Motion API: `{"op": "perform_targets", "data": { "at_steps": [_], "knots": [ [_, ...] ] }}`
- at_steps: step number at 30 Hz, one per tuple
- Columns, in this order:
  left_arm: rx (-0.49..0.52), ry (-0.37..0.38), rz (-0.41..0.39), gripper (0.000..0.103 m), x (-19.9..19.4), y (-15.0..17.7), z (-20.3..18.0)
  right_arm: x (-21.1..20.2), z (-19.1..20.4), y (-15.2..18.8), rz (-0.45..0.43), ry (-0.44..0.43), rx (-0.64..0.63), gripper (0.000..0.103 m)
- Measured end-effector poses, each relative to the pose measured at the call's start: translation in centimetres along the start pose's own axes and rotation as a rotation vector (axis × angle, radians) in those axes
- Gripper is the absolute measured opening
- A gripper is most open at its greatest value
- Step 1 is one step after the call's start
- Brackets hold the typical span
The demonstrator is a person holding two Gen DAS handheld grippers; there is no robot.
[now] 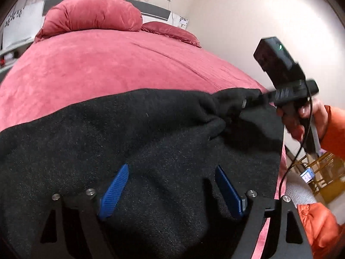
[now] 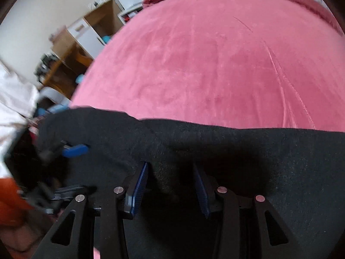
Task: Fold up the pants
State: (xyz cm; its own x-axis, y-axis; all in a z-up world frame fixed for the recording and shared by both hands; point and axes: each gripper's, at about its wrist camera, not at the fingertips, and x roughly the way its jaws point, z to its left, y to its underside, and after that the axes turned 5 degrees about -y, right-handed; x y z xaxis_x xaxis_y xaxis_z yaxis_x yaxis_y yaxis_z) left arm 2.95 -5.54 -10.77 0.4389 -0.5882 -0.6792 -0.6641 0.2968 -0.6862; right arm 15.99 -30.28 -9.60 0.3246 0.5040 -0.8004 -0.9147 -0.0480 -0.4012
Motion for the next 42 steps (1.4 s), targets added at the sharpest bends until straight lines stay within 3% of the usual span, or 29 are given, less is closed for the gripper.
{"op": "perform_targets", "data": {
  "at_steps": [3,6,9,12,16,21,23,26,30,32,33,34,36,40,42],
  "knots": [
    [-0.013,0.018,-0.007,0.083,-0.1,-0.1,0.6,-2.7,-1.6,-2.5,-0.093,-0.073,0.057,0.043],
    [-0.026,0.039,-0.009,0.084,-0.3,0.1,1.6,-3.0,-2.2,-5.7,-0.104,-0.054,0.089,0.043],
    [-0.041,0.058,-0.015,0.084,-0.7,0.1,2.4,-0.4,-3.0,-7.5,0.059,-0.092,0.124,0.044],
    [-0.045,0.065,-0.021,0.084,-1.0,0.3,2.8,1.9,-1.8,-7.2,0.204,-0.189,0.08,0.044],
    [-0.056,0.079,-0.027,0.084,-1.7,0.6,4.8,2.9,0.1,-4.7,0.318,-0.278,0.008,0.044],
    [-0.063,0.09,-0.03,0.084,-2.1,0.5,5.7,4.3,0.2,-2.7,0.392,-0.302,-0.052,0.045],
    [-0.061,0.09,-0.03,0.084,-2.2,0.5,5.9,4.7,0.0,-3.1,0.39,-0.328,-0.024,0.045],
    [-0.06,0.091,-0.03,0.084,-2.2,0.5,5.9,5.5,-0.6,-4.3,0.383,-0.465,0.042,0.054],
    [-0.058,0.094,-0.027,0.085,-2.1,0.6,6.2,7.9,-1.4,-5.2,0.393,-0.577,0.181,0.06],
    [-0.058,0.096,-0.028,0.085,-2.0,0.7,6.2,8.6,-1.2,-5.7,0.349,-0.683,0.254,0.06],
    [-0.058,0.097,-0.028,0.085,-2.0,0.8,6.2,8.5,-0.9,-6.1,0.289,-0.763,0.29,0.06],
    [-0.058,0.098,-0.028,0.085,-2.1,0.6,6.0,8.2,-0.6,-6.6,0.238,-0.787,0.299,0.06],
    [-0.06,0.106,-0.033,0.085,-2.1,0.6,5.9,6.9,-0.2,-8.1,0.1,-0.758,0.293,0.06],
    [-0.065,0.108,-0.03,0.085,-2.3,0.6,6.4,8.1,-1.2,-8.2,0.096,-0.64,0.323,0.06],
    [-0.07,0.112,-0.029,0.085,-2.4,0.6,6.5,8.2,-4.6,-8.0,0.046,-0.609,0.45,0.038]
  ]
}}
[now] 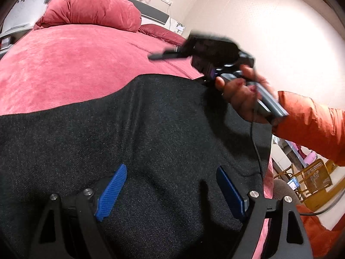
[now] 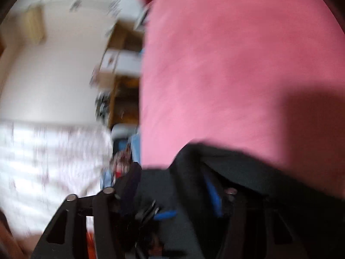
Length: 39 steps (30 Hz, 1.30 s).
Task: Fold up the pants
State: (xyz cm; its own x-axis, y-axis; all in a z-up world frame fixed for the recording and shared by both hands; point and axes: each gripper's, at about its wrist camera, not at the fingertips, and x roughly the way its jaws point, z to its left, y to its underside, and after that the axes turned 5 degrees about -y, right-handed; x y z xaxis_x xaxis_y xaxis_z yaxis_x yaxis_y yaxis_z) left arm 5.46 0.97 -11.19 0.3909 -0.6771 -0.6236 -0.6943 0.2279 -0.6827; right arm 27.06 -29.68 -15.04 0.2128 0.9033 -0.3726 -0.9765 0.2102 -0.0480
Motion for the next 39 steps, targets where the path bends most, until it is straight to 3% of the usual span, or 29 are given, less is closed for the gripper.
{"op": "perform_targets", "data": {
  "at_steps": [1,3,4,7,8,10,13,14,15,16,17,18,20,22,23,24,25,26,27,29,30,33,36,39],
  "knots": [
    [-0.002,0.002,0.0,0.085,0.0,-0.1,0.1,-1.6,-1.1,-0.6,-0.066,0.006,0.046,0.038],
    [-0.009,0.004,0.004,0.085,-0.2,-0.2,0.2,-7.4,-1.6,-1.3,-0.306,0.085,0.055,0.041],
    [-0.011,-0.001,0.007,0.085,-0.2,-0.4,0.3,-9.6,-1.4,-1.0,-0.381,0.114,0.055,0.041],
    [-0.037,-0.062,0.053,0.083,-0.6,-1.8,-0.2,-13.3,1.6,2.0,-0.463,0.145,-0.051,0.041],
    [-0.066,-0.068,0.066,0.081,-0.9,-2.5,-0.1,-12.9,3.9,4.4,-0.466,0.263,-0.175,0.041],
    [-0.116,-0.091,0.033,0.081,-2.5,-3.6,0.8,-10.5,6.3,8.1,-0.406,0.43,-0.363,0.04],
    [-0.186,-0.226,-0.053,0.082,-5.3,-4.5,4.0,-8.5,7.0,12.0,-0.332,0.423,-0.466,0.038],
    [-0.222,-0.294,-0.049,0.076,-5.8,-4.4,5.9,-7.8,6.6,12.9,-0.313,0.406,-0.465,0.038],
    [-0.248,-0.314,-0.027,0.069,-6.0,-4.0,7.6,-7.2,5.8,13.5,-0.297,0.398,-0.45,0.039],
    [-0.251,-0.318,-0.01,0.049,-6.0,-3.6,8.4,-7.0,5.2,13.6,-0.293,0.405,-0.428,0.039],
    [-0.229,-0.337,-0.006,0.036,-6.1,-2.8,9.1,-7.0,4.6,13.3,-0.295,0.416,-0.39,0.038],
    [-0.208,-0.339,-0.032,0.034,-6.5,-2.2,9.2,-7.7,4.3,12.7,-0.312,0.4,-0.36,0.039],
    [-0.187,-0.347,-0.05,0.035,-6.7,-1.8,8.9,-9.8,4.4,11.0,-0.391,0.372,-0.318,0.039],
    [-0.174,-0.386,-0.021,0.035,-6.3,-2.3,8.5,-11.9,4.2,8.9,-0.441,0.415,-0.257,0.039],
    [-0.176,-0.414,0.003,0.041,-6.1,-2.8,8.0,-12.2,3.9,7.7,-0.404,0.473,-0.24,0.039],
    [-0.196,-0.424,0.021,0.047,-6.0,-3.5,7.5,-12.0,3.6,6.4,-0.341,0.613,-0.252,0.039],
    [-0.211,-0.421,0.025,0.059,-6.0,-3.9,6.9,-11.8,3.8,5.9,-0.319,0.693,-0.279,0.039],
    [-0.231,-0.395,0.011,0.064,-5.9,-4.9,5.9,-11.2,3.9,5.5,-0.272,0.813,-0.342,0.039],
    [-0.229,-0.356,-0.002,0.066,-5.6,-5.8,4.8,-10.5,3.8,5.3,-0.214,0.872,-0.388,0.04],
    [-0.196,-0.253,0.012,0.077,-3.4,-7.5,2.7,-9.8,3.3,5.2,-0.124,0.893,-0.419,0.045],
    [-0.172,-0.21,0.03,0.077,-2.0,-8.2,1.6,-9.4,2.9,5.4,-0.094,0.892,-0.424,0.046],
    [-0.053,-0.135,0.085,0.077,2.7,-9.7,-1.4,-9.0,2.5,5.4,-0.109,0.87,-0.414,0.046],
    [0.042,-0.188,0.12,0.077,7.4,-10.7,-2.4,-10.3,1.5,6.3,-0.107,0.85,-0.394,0.046],
    [0.047,-0.166,0.061,0.077,8.2,-10.7,-1.5,-10.5,2.3,7.2,-0.049,0.87,-0.473,0.046]
  ]
}}
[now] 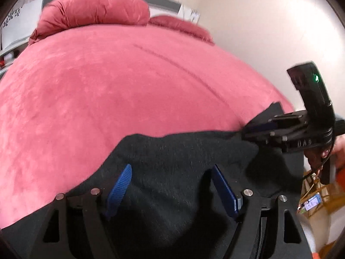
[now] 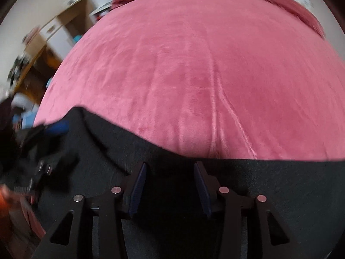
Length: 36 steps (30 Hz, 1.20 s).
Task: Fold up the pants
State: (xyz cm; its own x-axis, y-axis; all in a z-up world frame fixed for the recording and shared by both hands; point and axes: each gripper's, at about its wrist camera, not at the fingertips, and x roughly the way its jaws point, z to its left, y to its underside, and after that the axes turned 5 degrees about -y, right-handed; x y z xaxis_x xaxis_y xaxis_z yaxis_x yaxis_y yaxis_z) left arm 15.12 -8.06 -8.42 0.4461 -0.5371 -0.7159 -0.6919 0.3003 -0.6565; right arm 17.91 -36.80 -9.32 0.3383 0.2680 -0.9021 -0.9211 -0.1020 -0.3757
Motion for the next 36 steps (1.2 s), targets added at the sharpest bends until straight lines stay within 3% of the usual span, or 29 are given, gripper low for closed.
{"op": "perform_targets", "data": {
  "at_steps": [4,5,6,8,10,14,17,21,22,23,24,27,30,32,34,36],
  "knots": [
    [-0.062,0.088,-0.078,0.077,-0.9,1.8,1.7,1.6,0.4,0.6,0.034,0.022,-0.056,0.046],
    [-0.069,0.096,-0.078,0.077,-0.9,1.4,2.0,1.7,0.4,0.8,0.031,0.03,-0.046,0.042],
    [-0.069,0.098,-0.079,0.077,-0.9,1.4,1.9,1.8,0.8,1.0,0.031,0.041,-0.071,0.035],
    [-0.057,0.086,-0.083,0.077,-1.2,1.3,1.5,1.4,1.6,1.5,0.022,0.082,-0.1,0.01],
    [-0.04,0.07,-0.092,0.078,-2.1,1.8,1.4,0.4,2.0,1.9,-0.025,0.099,-0.084,0.005],
    [-0.038,0.031,-0.148,0.085,-3.5,2.2,1.2,-2.7,2.3,2.0,-0.214,0.172,-0.012,0.002],
    [-0.14,-0.025,-0.107,0.084,-2.6,2.5,3.2,-1.7,1.7,2.4,-0.27,0.219,0.08,0.002],
    [-0.195,0.026,-0.114,0.083,-2.6,2.6,4.3,-0.9,-1.2,3.1,-0.322,0.178,0.3,0.005],
    [-0.194,0.021,-0.114,0.083,-2.8,2.7,4.3,-1.3,-1.6,3.2,-0.336,0.164,0.341,0.01],
    [-0.195,0.015,-0.12,0.082,-3.3,3.0,4.4,-2.1,-2.0,3.6,-0.367,0.146,0.392,0.026],
    [-0.205,0.009,-0.133,0.082,-3.9,3.2,4.7,-3.4,-1.8,4.4,-0.414,0.113,0.424,0.029],
    [-0.284,-0.051,-0.176,0.082,-5.2,3.9,6.2,-4.9,1.5,6.1,-0.465,-0.011,0.324,0.029],
    [-0.44,-0.088,-0.177,0.081,-5.9,4.9,10.0,-2.4,5.9,6.7,-0.379,-0.037,0.157,0.029],
    [-0.505,-0.077,-0.176,0.071,-6.6,5.6,12.6,0.4,7.2,5.8,-0.299,-0.012,0.103,0.031],
    [-0.487,-0.112,-0.156,0.067,-7.0,5.8,13.2,2.1,6.8,4.5,-0.302,0.006,0.126,0.032],
    [-0.463,-0.092,-0.139,0.067,-7.3,6.1,13.2,1.5,5.6,3.7,-0.387,-0.062,0.216,0.033]
  ]
}}
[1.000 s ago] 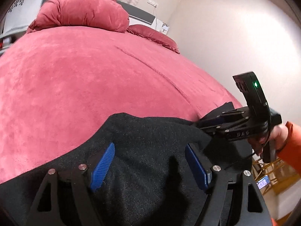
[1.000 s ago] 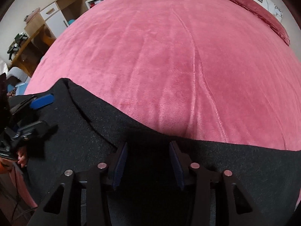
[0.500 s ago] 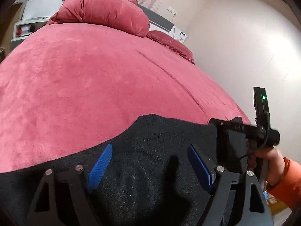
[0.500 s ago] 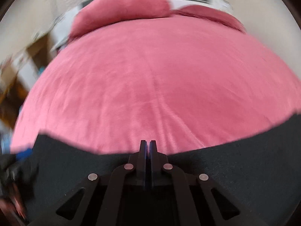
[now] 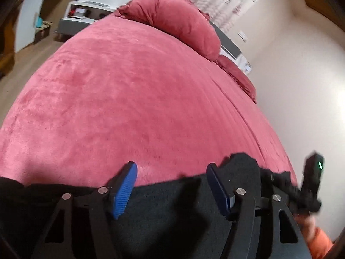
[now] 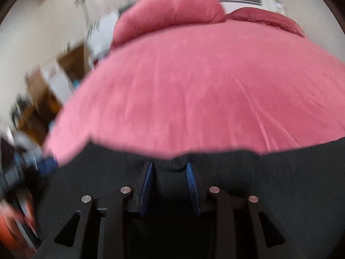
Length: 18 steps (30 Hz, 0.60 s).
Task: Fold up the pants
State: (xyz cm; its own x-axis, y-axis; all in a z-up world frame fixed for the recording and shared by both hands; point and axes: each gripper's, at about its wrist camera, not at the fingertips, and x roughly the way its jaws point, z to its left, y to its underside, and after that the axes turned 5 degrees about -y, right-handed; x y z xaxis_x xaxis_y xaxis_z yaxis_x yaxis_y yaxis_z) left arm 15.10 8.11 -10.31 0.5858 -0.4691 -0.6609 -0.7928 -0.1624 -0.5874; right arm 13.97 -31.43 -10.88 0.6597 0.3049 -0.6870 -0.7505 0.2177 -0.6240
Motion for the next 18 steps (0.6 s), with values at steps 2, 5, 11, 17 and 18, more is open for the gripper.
{"op": "perform_targets", "data": {
  "at_steps": [2,5,11,17,18],
  "knots": [
    [0.077,-0.054,0.013,0.068,-0.5,0.5,-1.2,-0.3,-1.3,-0.5,0.005,-0.061,0.142,0.033],
    [0.132,-0.082,0.018,0.072,-1.3,1.0,-1.8,-3.4,-2.8,0.6,-0.058,-0.136,0.289,0.034],
    [0.349,-0.042,0.031,0.085,-3.1,4.7,-5.7,-12.6,-8.7,5.9,-0.175,-0.002,0.344,0.037],
    [0.574,-0.15,0.085,0.099,-0.8,8.2,-7.9,-20.8,-20.1,11.8,-0.215,0.179,0.585,0.038],
    [0.573,-0.147,0.094,0.101,-0.6,8.2,-7.9,-21.9,-21.9,12.4,-0.231,0.199,0.617,0.038]
  ]
}}
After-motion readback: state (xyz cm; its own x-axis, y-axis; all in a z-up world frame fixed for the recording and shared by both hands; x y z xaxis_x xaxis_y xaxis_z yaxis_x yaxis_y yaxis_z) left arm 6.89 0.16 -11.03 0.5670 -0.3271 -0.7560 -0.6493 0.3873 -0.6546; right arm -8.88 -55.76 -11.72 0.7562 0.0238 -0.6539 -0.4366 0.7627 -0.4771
